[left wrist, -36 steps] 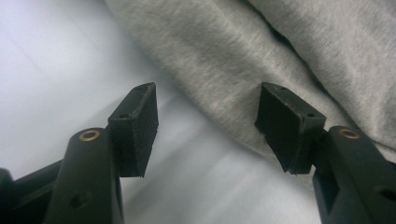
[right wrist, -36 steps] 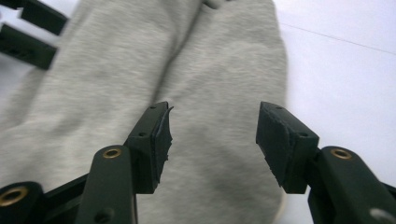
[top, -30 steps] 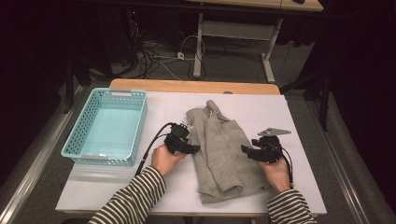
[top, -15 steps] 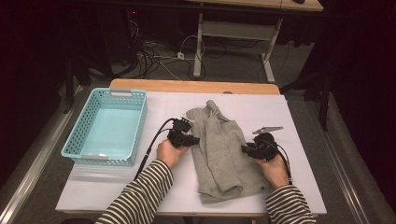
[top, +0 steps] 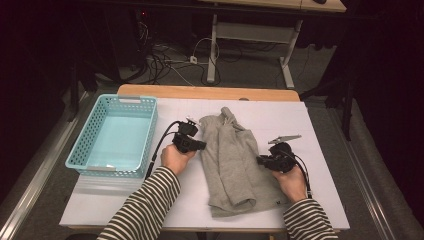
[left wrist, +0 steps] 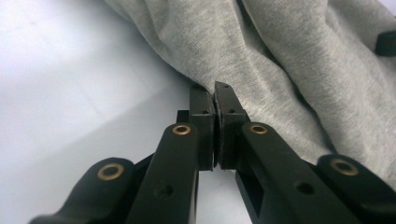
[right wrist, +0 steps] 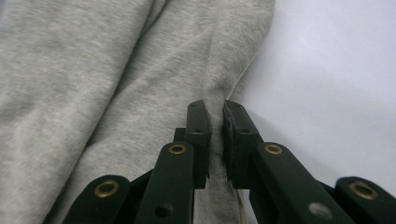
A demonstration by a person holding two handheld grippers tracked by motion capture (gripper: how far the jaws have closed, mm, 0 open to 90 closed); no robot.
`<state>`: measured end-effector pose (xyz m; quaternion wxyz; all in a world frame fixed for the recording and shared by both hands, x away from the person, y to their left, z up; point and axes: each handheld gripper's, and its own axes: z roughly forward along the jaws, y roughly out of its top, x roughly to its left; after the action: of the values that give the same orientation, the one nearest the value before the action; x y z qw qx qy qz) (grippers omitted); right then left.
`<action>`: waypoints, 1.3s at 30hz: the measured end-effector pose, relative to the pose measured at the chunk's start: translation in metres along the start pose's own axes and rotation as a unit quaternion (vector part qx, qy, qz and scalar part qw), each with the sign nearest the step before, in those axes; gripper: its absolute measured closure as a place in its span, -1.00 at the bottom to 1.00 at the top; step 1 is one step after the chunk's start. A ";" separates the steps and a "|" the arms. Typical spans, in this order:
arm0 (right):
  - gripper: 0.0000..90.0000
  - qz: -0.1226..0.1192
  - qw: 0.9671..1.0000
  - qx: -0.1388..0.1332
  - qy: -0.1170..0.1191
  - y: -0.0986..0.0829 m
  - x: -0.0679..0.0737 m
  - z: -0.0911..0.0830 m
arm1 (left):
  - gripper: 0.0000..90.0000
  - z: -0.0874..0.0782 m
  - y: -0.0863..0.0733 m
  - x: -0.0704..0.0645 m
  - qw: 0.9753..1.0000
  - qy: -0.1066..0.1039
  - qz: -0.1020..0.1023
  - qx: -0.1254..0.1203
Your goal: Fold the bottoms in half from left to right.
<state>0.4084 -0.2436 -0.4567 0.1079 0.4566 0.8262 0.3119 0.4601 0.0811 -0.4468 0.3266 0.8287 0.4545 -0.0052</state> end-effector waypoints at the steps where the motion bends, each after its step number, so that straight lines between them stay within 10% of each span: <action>1: 0.82 0.001 1.000 0.001 0.004 0.001 0.003 0.000 | 0.90 -0.002 0.000 0.002 1.000 0.001 -0.002 -0.001; 20: 0.82 -0.027 0.999 0.004 0.047 0.018 0.057 0.021 | 0.90 -0.035 0.000 0.018 0.999 0.048 0.001 -0.014; 34: 0.78 -0.011 0.999 -0.004 0.043 0.016 0.049 0.020 | 0.87 -0.034 0.006 0.026 0.999 0.052 -0.008 -0.011; 39: 0.70 -0.012 1.000 0.004 0.026 0.012 0.043 0.018 | 0.40 -0.034 -0.008 0.013 0.998 0.055 -0.004 -0.007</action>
<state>0.4004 -0.1959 -0.4591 0.0884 0.4392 0.8352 0.3189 0.4521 0.1119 -0.4281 0.3068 0.8234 0.4755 0.0424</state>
